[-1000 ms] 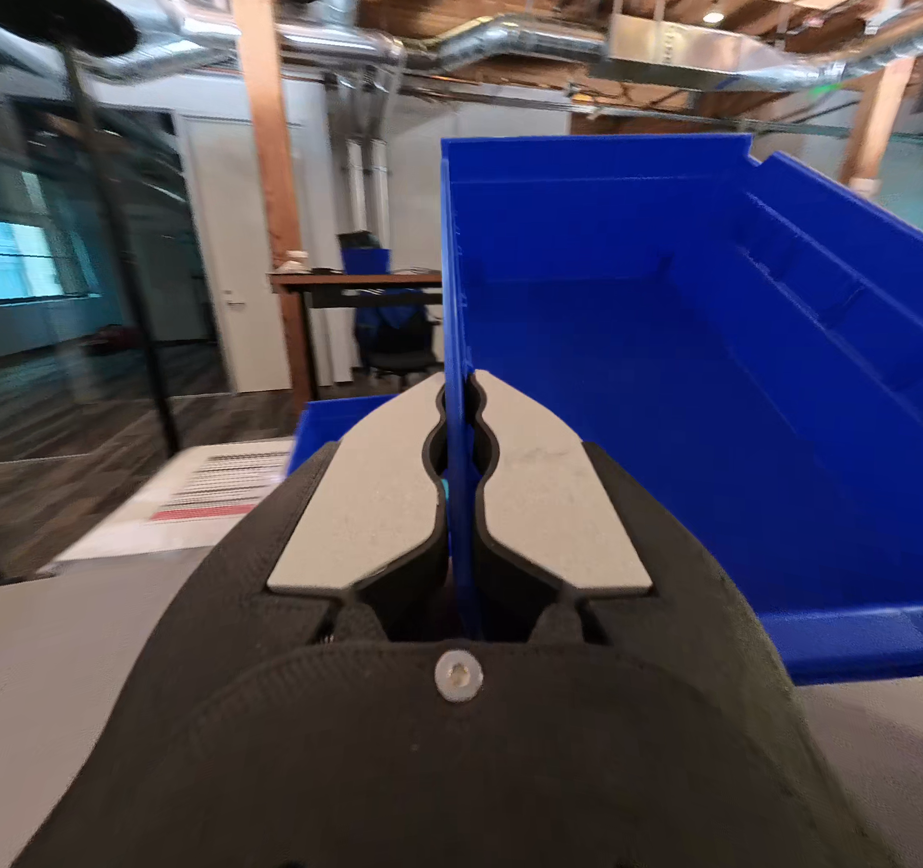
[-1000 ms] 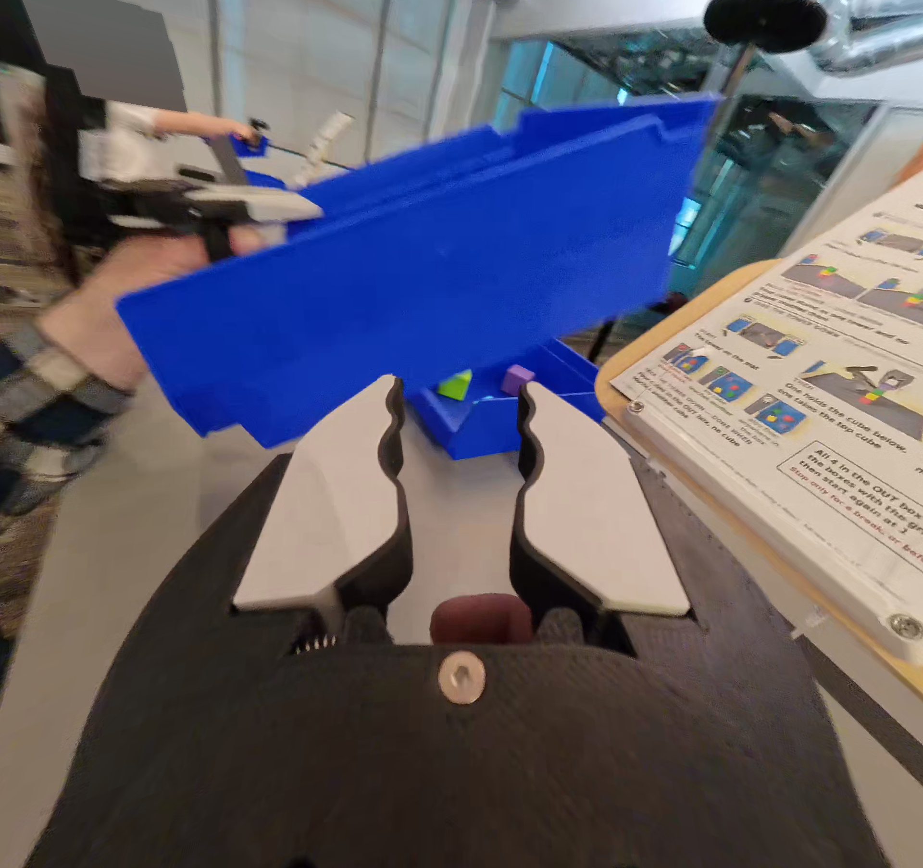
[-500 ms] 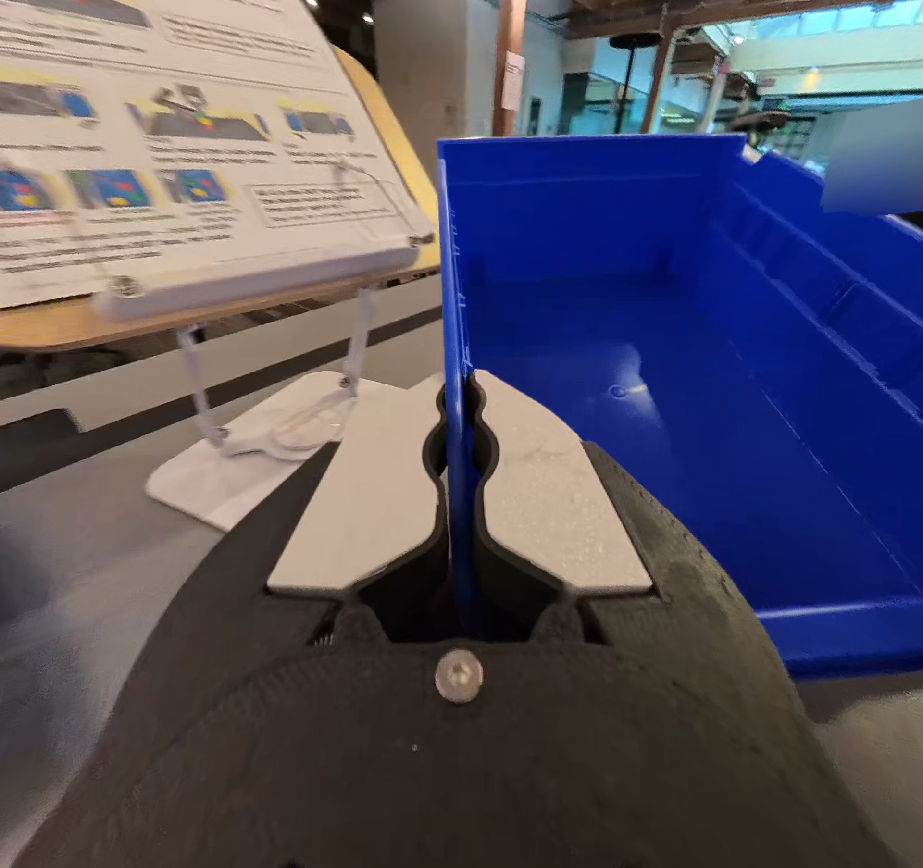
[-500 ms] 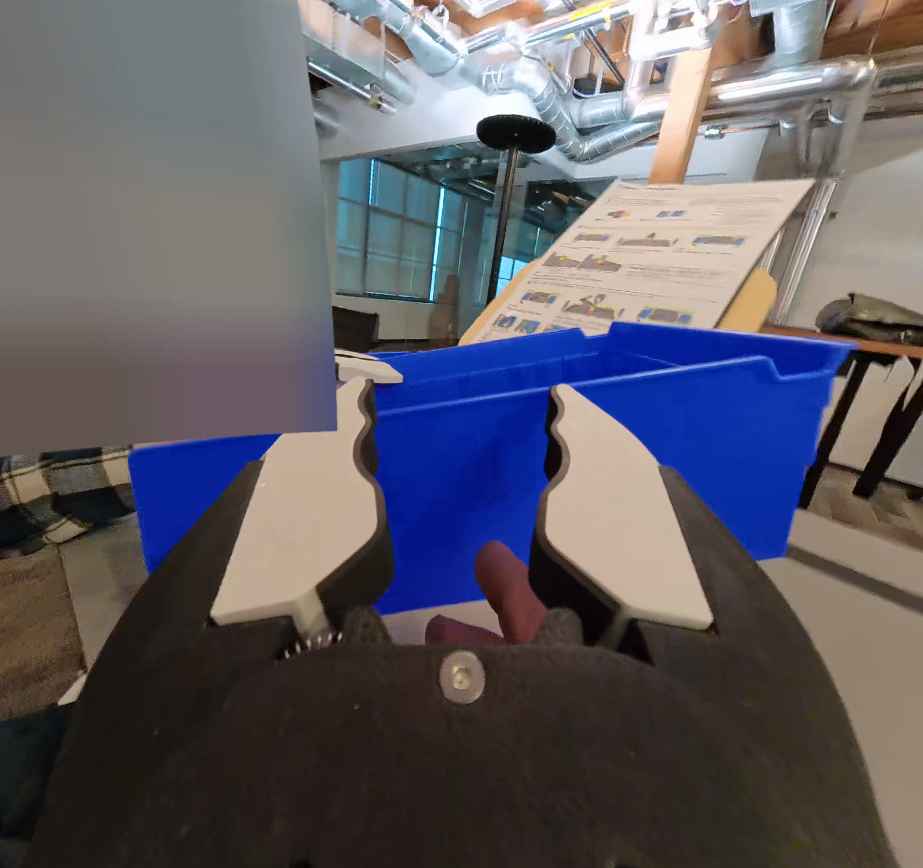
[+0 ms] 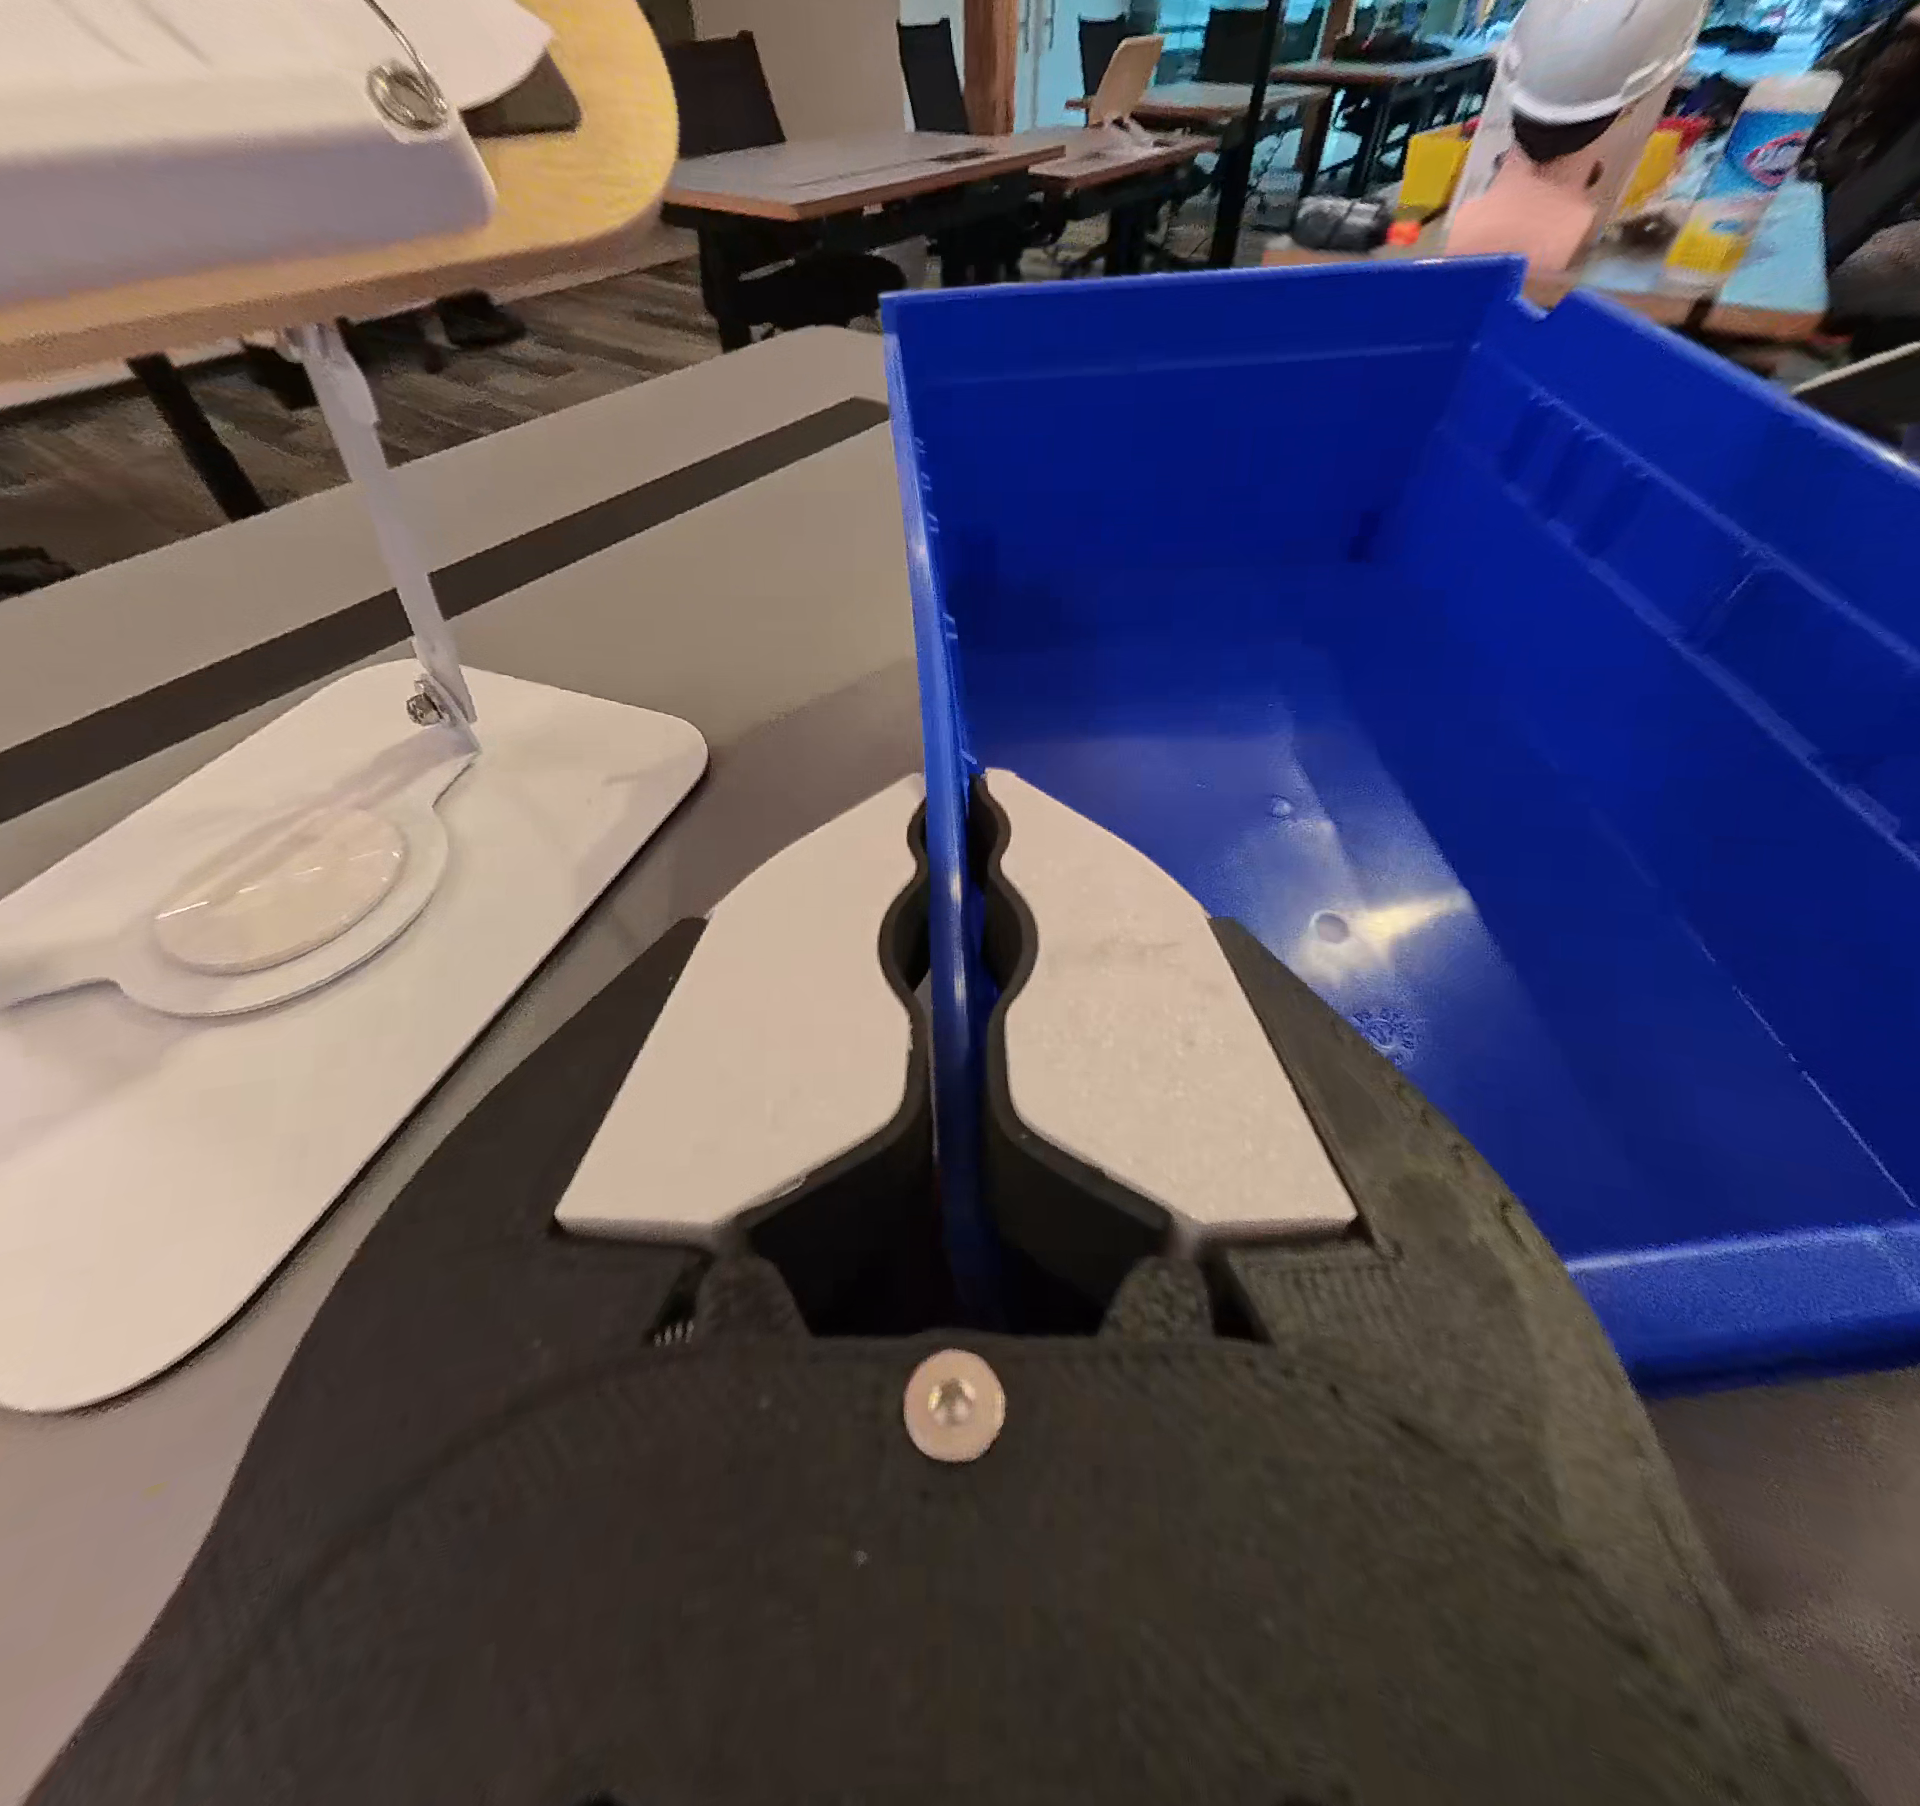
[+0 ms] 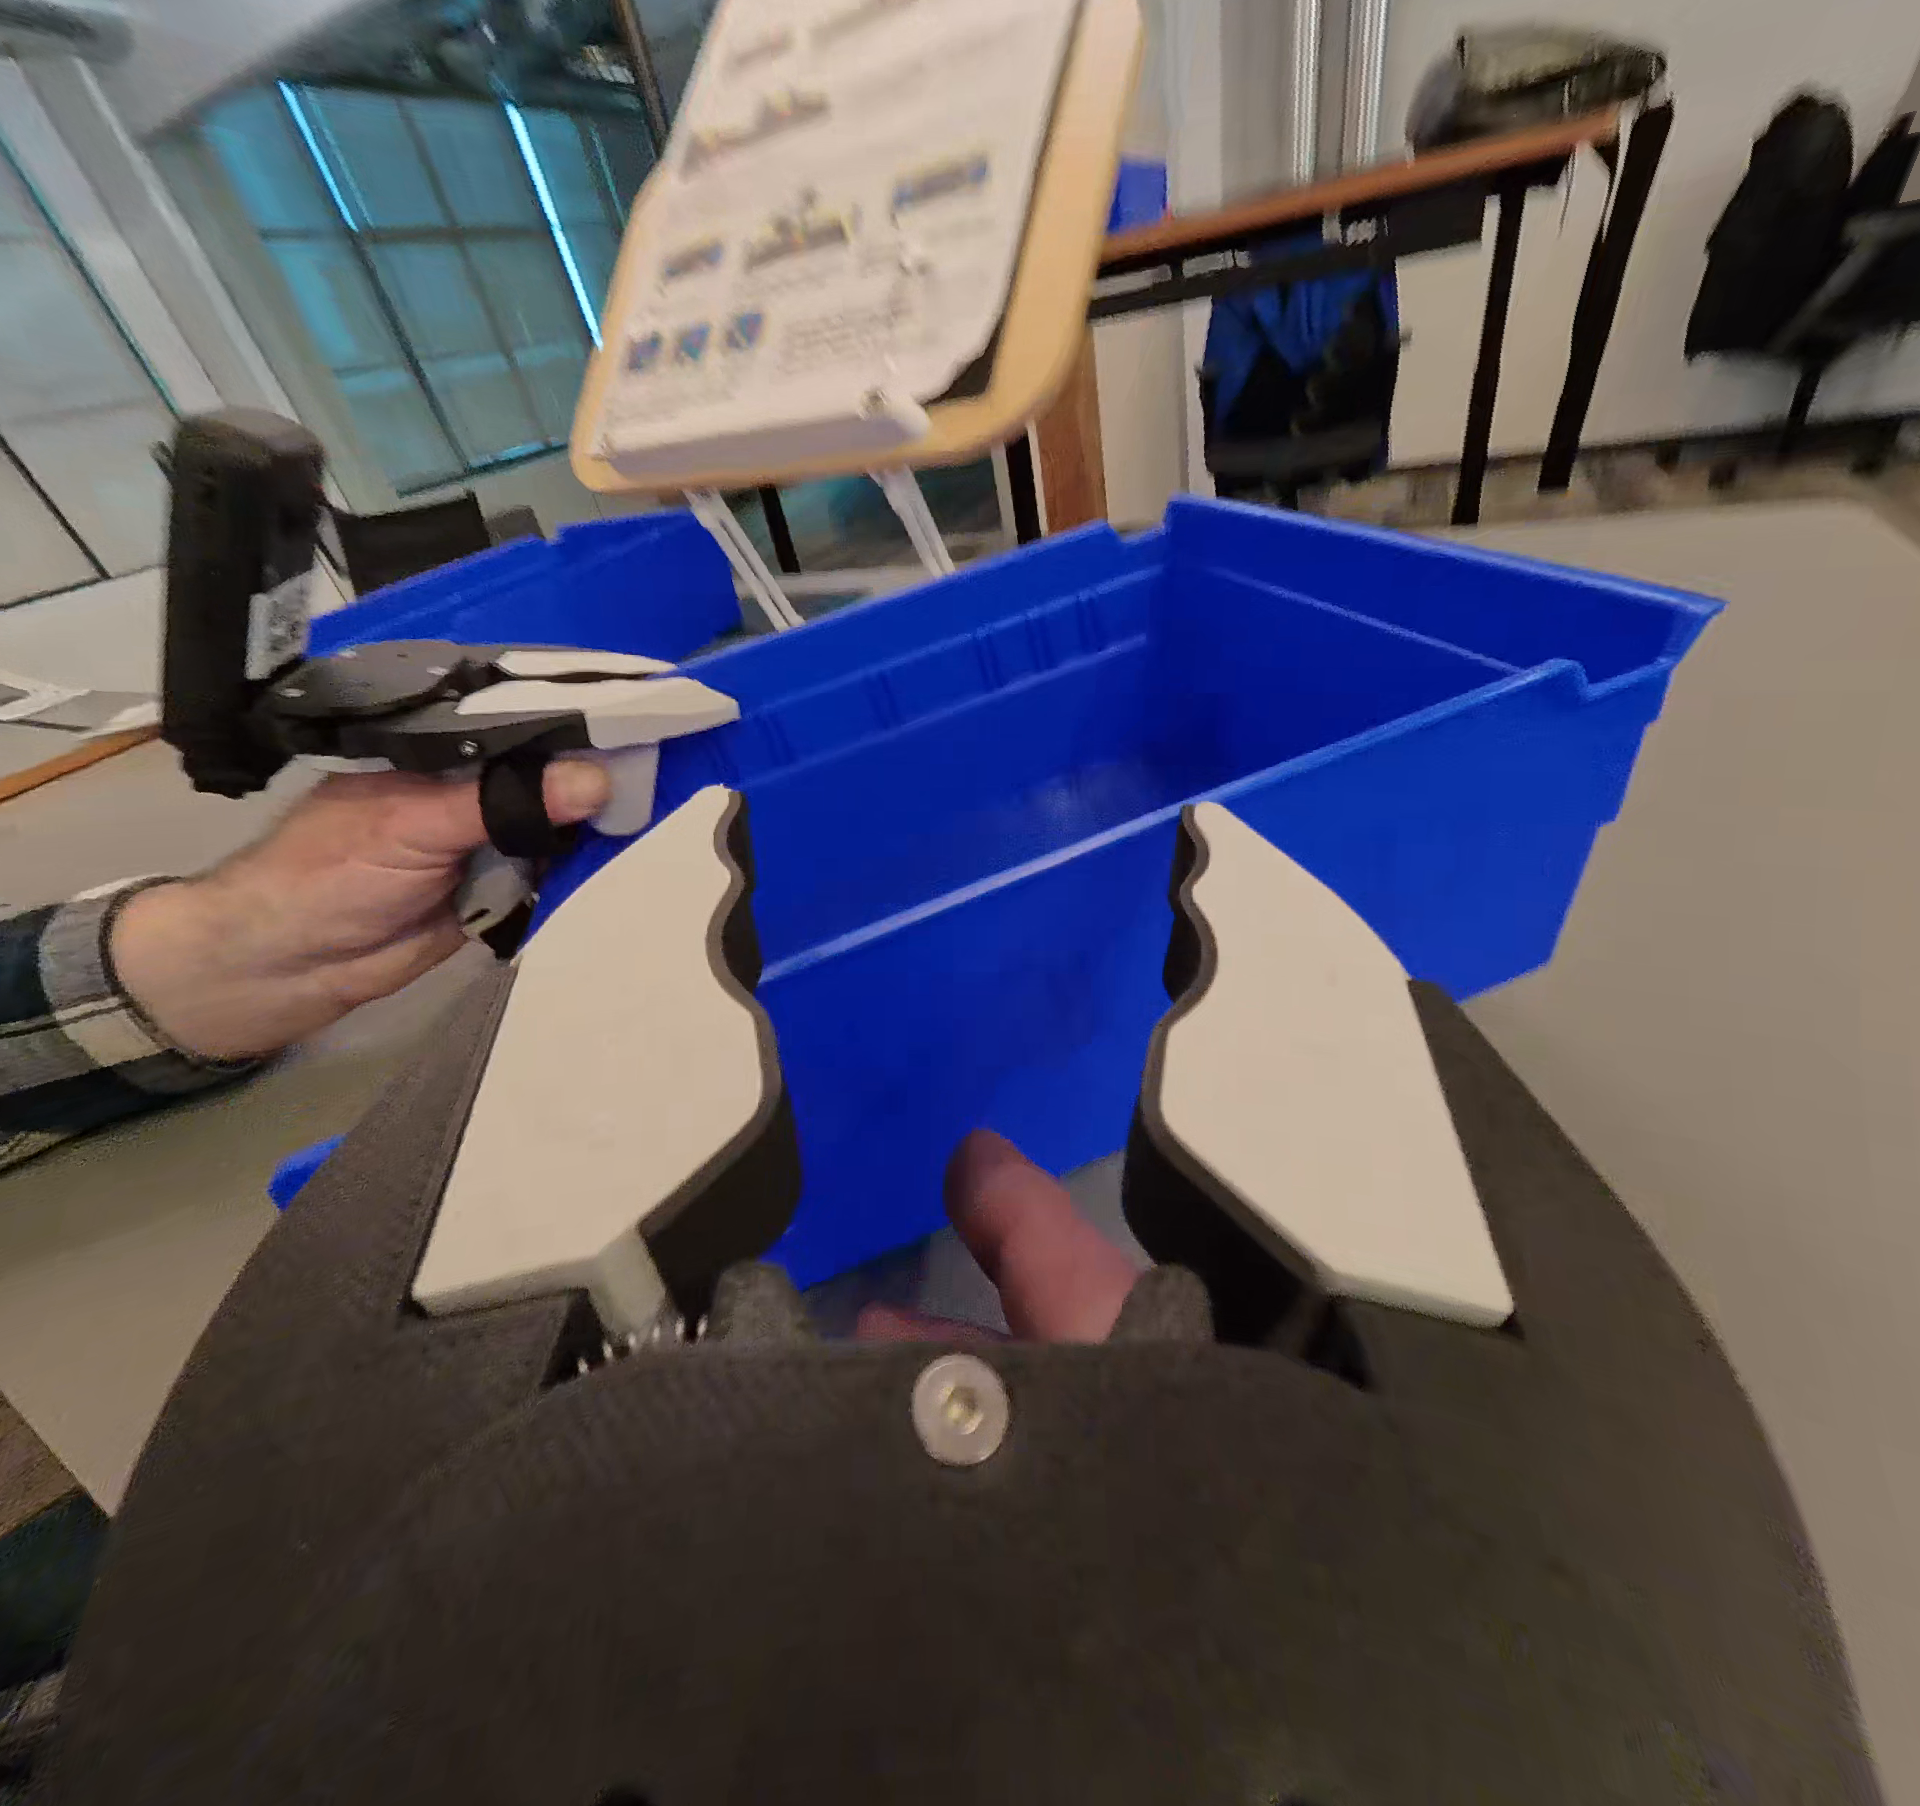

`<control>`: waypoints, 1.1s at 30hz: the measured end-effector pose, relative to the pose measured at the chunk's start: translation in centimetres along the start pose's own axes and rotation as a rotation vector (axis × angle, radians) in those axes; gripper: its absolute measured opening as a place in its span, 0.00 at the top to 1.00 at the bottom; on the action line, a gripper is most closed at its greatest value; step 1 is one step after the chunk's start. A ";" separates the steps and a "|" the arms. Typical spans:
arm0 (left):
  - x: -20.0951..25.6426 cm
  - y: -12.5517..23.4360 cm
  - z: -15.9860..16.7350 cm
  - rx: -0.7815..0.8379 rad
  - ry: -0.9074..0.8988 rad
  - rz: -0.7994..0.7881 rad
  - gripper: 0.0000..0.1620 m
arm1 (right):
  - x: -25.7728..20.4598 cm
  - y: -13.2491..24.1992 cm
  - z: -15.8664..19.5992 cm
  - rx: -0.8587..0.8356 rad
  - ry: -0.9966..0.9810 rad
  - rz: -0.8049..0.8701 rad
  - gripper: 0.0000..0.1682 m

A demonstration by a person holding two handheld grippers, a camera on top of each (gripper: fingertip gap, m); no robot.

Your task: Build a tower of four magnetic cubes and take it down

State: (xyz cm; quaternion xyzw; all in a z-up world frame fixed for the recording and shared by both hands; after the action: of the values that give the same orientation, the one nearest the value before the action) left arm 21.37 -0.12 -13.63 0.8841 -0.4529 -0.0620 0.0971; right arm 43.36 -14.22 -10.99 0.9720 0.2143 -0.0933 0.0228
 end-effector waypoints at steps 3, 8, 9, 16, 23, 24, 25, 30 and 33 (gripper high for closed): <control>0.3 -1.0 0.1 -0.020 -0.017 -0.023 0.97 | 2.1 -0.6 0.8 -0.052 0.001 0.044 0.58; 0.5 -1.0 0.2 -0.059 -0.029 -0.004 0.93 | 1.6 0.0 0.7 -0.146 0.026 0.018 0.56; 0.4 -0.6 0.2 -0.059 -0.036 -0.001 0.92 | 0.5 0.5 1.1 -0.170 0.052 0.005 0.53; 0.1 1.6 0.8 -0.085 -0.054 0.022 0.89 | -7.1 2.6 3.1 -0.120 0.198 0.068 0.41; 0.8 1.6 0.8 -0.077 -0.065 -0.011 0.91 | -7.9 2.0 6.1 -0.237 0.208 0.074 0.50; 1.0 1.5 0.7 -0.079 -0.066 -0.002 0.89 | -7.5 1.9 5.8 -0.251 0.206 0.071 0.54; 1.2 1.3 0.7 -0.084 -0.071 0.001 0.87 | -6.8 1.8 5.5 -0.262 0.212 0.081 0.62; 2.2 -0.2 0.3 -0.086 -0.065 0.036 0.76 | -2.6 1.2 4.6 -0.336 0.168 0.069 0.71; 2.5 -1.5 -0.1 -0.085 -0.042 0.050 0.71 | -0.2 0.7 4.0 -0.348 0.137 0.062 0.73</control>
State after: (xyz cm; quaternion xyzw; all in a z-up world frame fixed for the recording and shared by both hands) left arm 24.05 -1.30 -13.95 0.8660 -0.4739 -0.0973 0.1267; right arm 42.81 -15.29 -14.91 0.9636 0.1982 0.0125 0.1789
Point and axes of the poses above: each gripper's, where its closed fingertips meet, y back along the fingers, z out of its underside, x = y × z across the jaws, the point moved 6 cm from there along y, back along the fingers, and after that the axes turned 3 degrees about -z, right-handed, at the moved point
